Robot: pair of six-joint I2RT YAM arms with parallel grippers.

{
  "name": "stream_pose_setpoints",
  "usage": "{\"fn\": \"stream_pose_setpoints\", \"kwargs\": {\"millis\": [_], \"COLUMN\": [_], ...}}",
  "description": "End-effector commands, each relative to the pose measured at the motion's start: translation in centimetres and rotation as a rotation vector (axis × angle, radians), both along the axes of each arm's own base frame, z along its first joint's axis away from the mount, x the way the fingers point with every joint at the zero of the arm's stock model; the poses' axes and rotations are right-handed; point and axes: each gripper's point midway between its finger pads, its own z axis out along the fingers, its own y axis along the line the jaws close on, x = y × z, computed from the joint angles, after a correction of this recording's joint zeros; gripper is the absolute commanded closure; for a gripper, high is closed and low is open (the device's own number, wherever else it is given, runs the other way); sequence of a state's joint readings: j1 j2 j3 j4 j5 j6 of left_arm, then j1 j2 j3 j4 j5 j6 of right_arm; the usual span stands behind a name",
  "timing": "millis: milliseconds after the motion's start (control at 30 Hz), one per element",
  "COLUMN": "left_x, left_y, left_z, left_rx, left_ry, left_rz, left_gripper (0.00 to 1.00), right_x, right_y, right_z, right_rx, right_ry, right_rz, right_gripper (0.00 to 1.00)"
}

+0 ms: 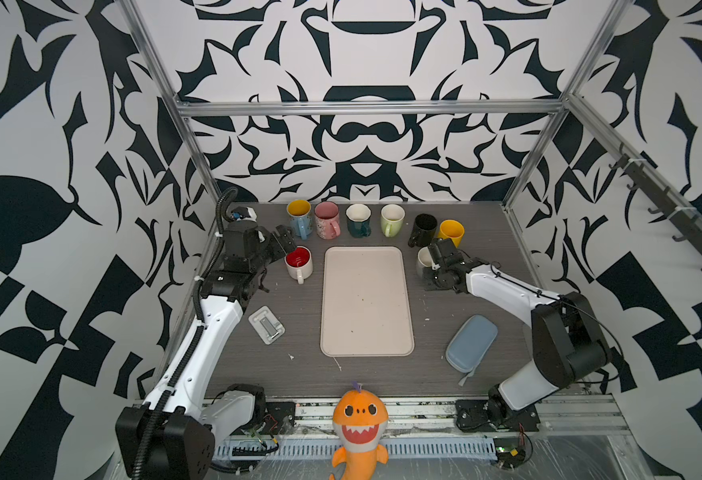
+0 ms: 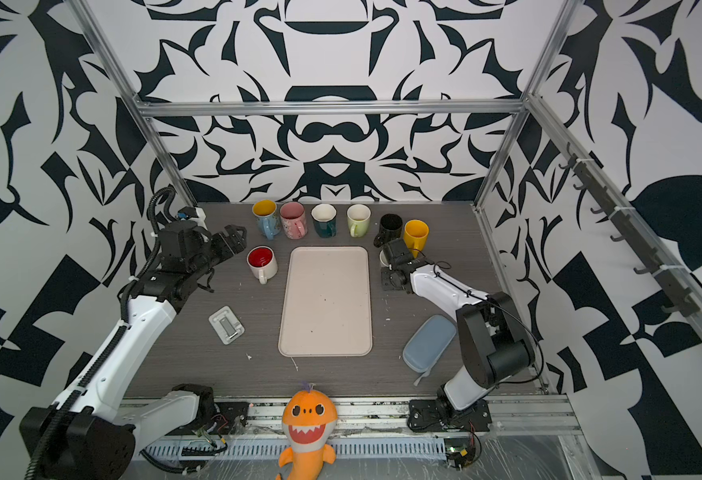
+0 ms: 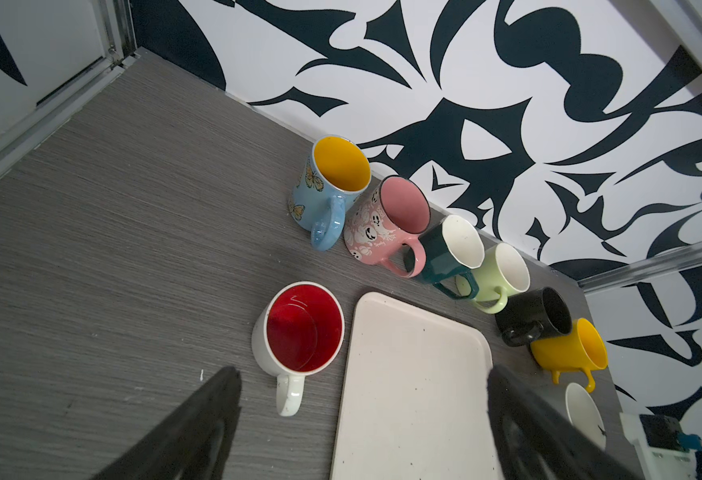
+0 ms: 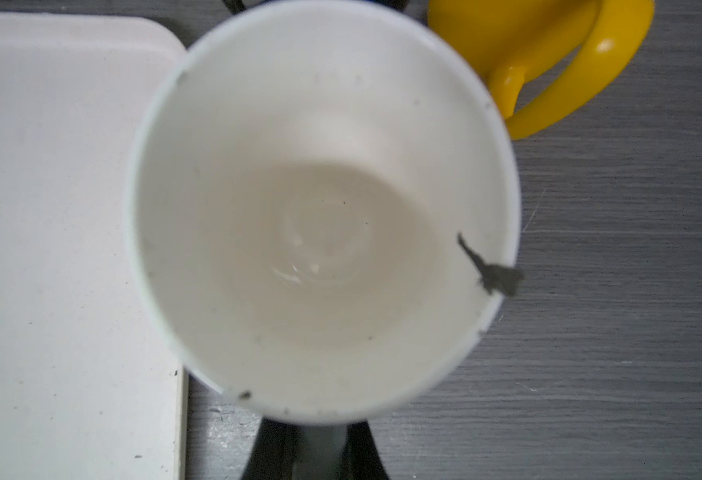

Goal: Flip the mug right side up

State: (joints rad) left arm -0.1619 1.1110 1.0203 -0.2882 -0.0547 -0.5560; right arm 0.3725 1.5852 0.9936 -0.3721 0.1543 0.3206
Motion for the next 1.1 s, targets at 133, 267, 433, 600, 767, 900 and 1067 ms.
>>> {"fn": "stream_pose_setpoints", "kwargs": {"millis": [133,267,433,600,767,900,1067], "left_x": [-0.4,-0.4,-0.4,-0.5,-0.8,-1.1,-1.8], "left_y": [0.2,0.2,0.2,0.3,0.7,1.7,4.4], "left_z": [0.1,0.2,0.2,0.2,0.6,1.0,0.9], "left_rx": [0.002,0.006,0.015,0.023,0.053,0.121,0.25], "left_ry": [-0.015,-0.017,-0.017,-0.015,-0.025,-0.034,-0.034], "left_rz": [-0.004,-0.003,-0.004,-0.007,-0.001,0.022,0.118], "left_gripper": [0.04,0.04,0.04,0.04,0.03,0.02,0.0], "right_x": [0.8,0.6,0.4,0.3,0.3,0.0,-0.7], "right_y": [-0.4,-0.5,-0.6,-0.6,-1.1,-1.7,-2.9], "right_z": [0.9,0.8,0.7,1.0,2.6,5.6,10.9], "right_rx": [0.001,0.002,0.0,0.003,-0.007,-0.006,-0.017], "right_ry": [-0.041,-0.038,-0.032,-0.037,-0.077,-0.143,-0.275], "right_rz": [-0.039,-0.041,-0.043,-0.046,-0.062,-0.075,-0.083], "right_gripper": [0.94,0.84,0.69,0.52,0.37,0.17,0.01]}}
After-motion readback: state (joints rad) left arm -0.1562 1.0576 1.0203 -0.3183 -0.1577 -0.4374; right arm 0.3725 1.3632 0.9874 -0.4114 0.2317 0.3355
